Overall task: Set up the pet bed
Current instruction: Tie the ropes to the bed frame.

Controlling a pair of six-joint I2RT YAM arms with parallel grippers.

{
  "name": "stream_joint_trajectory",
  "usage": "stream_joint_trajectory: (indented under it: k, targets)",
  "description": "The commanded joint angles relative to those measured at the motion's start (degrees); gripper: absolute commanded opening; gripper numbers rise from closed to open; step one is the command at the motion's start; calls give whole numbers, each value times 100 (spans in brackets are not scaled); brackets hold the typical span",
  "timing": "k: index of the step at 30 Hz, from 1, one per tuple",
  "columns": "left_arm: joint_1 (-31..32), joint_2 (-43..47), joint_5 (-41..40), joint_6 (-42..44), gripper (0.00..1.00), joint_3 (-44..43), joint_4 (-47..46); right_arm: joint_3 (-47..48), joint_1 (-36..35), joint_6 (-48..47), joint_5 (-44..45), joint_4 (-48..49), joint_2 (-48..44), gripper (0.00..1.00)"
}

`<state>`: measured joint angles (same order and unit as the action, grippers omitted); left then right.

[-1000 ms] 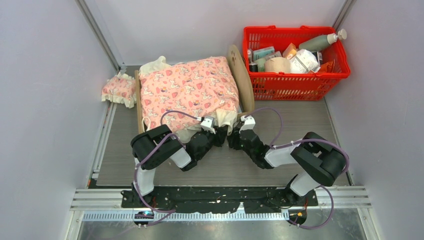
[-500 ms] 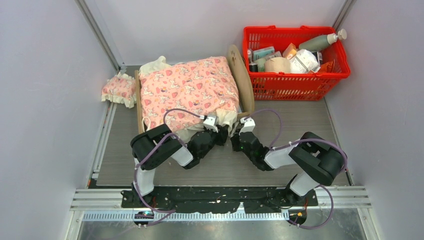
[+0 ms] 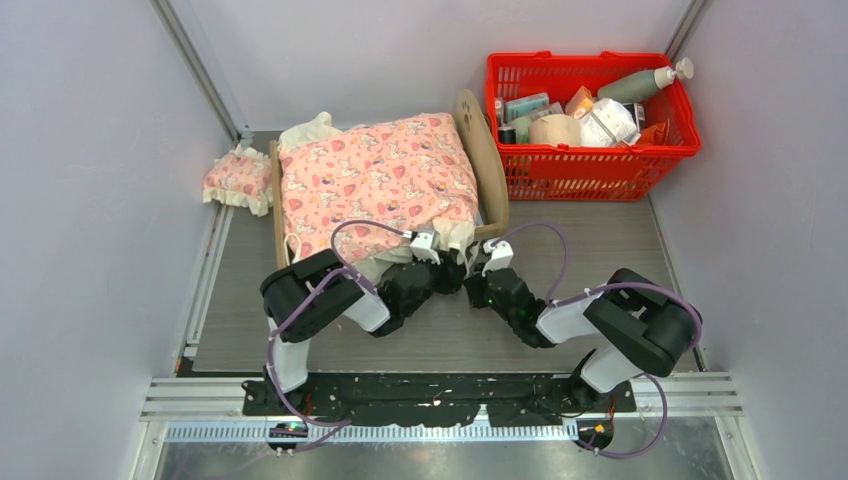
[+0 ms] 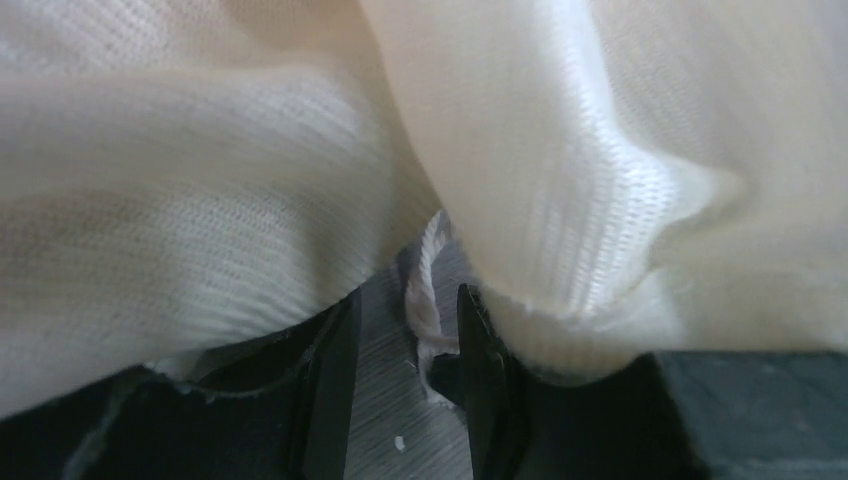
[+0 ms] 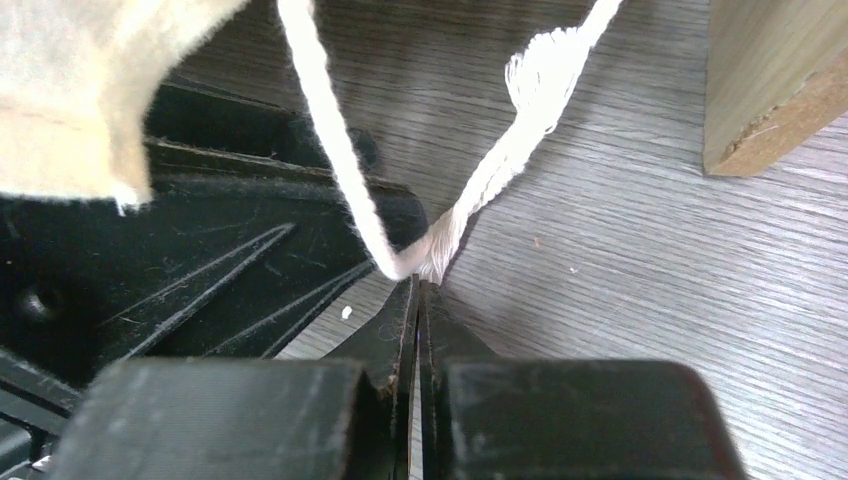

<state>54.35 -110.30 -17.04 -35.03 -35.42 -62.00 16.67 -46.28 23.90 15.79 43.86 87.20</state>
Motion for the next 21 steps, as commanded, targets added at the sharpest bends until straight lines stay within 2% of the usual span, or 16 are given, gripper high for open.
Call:
stream_joint_trajectory:
  k: [1,6,12,21]
  targets:
    - [-164,-77,158,-745,45,-51,-311,-120,41,-131,-212,287,-71,5]
    - [-346,-240,272,-1080,47,-8,-427,-149,54,-163,-285,296,-125,5]
    - [-548,-437,332,-1255,47,143,-998,-160,52,-165,-292,276,-203,5]
    - [-592,-605,397,-1079,47,-8,-1368,-160,56,-138,-289,152,-257,5]
